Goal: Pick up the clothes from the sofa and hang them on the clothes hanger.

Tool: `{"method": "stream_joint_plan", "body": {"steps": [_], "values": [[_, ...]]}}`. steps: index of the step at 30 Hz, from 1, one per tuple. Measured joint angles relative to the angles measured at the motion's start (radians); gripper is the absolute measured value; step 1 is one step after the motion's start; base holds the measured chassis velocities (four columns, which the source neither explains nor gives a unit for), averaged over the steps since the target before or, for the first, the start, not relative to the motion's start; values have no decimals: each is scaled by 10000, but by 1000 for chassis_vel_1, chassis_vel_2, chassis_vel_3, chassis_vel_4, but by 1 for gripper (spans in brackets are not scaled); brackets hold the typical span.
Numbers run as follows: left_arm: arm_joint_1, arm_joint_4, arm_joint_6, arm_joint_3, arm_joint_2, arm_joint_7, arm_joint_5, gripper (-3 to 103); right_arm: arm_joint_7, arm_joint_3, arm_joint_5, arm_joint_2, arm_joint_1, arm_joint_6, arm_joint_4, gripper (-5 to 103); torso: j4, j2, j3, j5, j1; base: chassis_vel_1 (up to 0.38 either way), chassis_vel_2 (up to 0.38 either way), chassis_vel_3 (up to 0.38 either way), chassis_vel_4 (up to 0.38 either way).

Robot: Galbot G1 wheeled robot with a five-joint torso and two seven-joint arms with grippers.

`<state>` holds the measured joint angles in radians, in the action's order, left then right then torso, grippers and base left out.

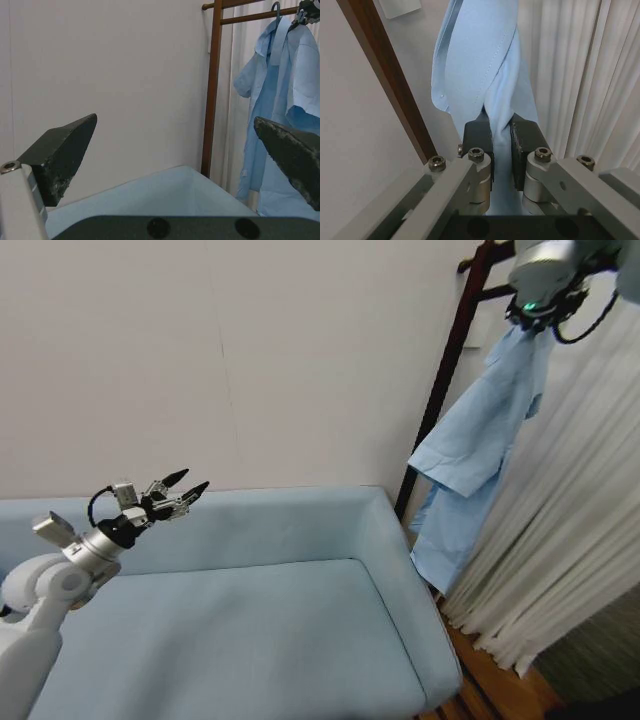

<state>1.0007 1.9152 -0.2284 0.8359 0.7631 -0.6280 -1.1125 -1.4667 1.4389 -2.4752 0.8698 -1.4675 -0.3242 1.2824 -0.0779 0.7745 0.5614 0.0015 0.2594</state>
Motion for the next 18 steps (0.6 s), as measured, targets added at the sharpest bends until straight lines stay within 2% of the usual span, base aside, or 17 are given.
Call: {"method": "stream_joint_plan", "body": {"steps": [14, 18], "values": [[1, -214, 79, -4, 14, -278, 31, 100, -372, -771, -302, 489, 403, 552, -757, 8, 0, 0, 0, -1, 0, 0, 0, 0, 0], [-22, -256, 86, -46, -12, -308, 39, 100, -551, -978, -380, 627, 540, 946, -935, 8, -1, 1, 0, -1, 0, 0, 0, 0, 0]]}}
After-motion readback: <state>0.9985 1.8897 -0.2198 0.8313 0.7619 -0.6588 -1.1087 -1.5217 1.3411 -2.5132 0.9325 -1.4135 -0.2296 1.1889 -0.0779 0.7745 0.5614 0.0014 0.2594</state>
